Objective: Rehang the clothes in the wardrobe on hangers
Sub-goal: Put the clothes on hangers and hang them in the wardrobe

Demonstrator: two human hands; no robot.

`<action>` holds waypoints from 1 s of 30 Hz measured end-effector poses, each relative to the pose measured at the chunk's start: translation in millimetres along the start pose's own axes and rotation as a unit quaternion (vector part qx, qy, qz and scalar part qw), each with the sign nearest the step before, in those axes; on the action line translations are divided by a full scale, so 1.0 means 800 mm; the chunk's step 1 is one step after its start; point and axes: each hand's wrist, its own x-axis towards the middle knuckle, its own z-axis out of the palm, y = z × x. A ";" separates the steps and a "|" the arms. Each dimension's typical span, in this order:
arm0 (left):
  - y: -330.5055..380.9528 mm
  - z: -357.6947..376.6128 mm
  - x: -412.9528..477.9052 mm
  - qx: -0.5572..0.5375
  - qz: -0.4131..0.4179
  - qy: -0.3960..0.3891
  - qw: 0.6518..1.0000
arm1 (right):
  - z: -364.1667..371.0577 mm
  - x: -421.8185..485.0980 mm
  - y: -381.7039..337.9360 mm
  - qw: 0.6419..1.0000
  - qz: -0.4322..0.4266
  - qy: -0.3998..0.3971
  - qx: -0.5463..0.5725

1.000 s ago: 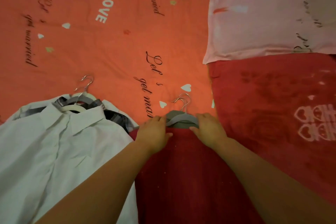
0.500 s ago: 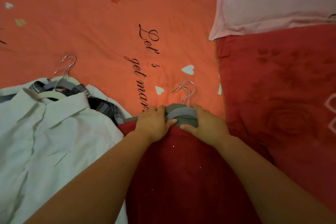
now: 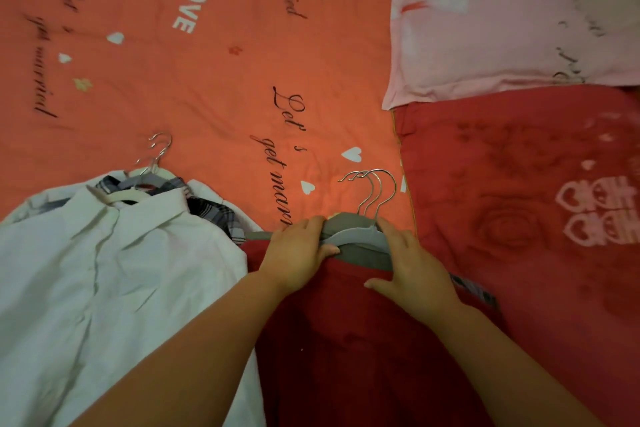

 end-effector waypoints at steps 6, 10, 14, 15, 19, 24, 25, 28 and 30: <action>0.060 -0.065 -0.039 -0.009 0.052 0.080 0.995 | -0.095 -0.062 -0.034 0.996 -0.007 0.072 -0.057; 0.098 -0.119 -0.081 -0.015 0.087 0.128 0.988 | -0.157 -0.120 -0.071 0.990 -0.006 0.113 -0.082; 0.144 -0.187 -0.125 -0.014 0.137 0.181 0.974 | -0.221 -0.185 -0.110 0.979 0.007 0.174 -0.107; 0.156 -0.206 -0.137 -0.014 0.152 0.196 0.969 | -0.238 -0.201 -0.121 0.974 0.007 0.195 -0.114; 0.191 -0.289 -0.191 -0.020 0.204 0.270 0.941 | -0.303 -0.260 -0.171 0.949 -0.011 0.281 -0.142; 0.187 -0.382 -0.271 0.004 0.191 0.355 0.915 | -0.355 -0.306 -0.256 0.927 -0.076 0.332 -0.156; 0.180 -0.398 -0.290 0.012 0.180 0.371 0.911 | -0.361 -0.312 -0.275 0.924 -0.092 0.338 -0.154; 0.155 -0.439 -0.351 0.045 0.137 0.428 0.892 | -0.370 -0.328 -0.333 0.911 -0.156 0.357 -0.137; 0.133 -0.459 -0.398 0.063 0.099 0.461 0.880 | -0.367 -0.335 -0.371 0.898 -0.214 0.365 -0.122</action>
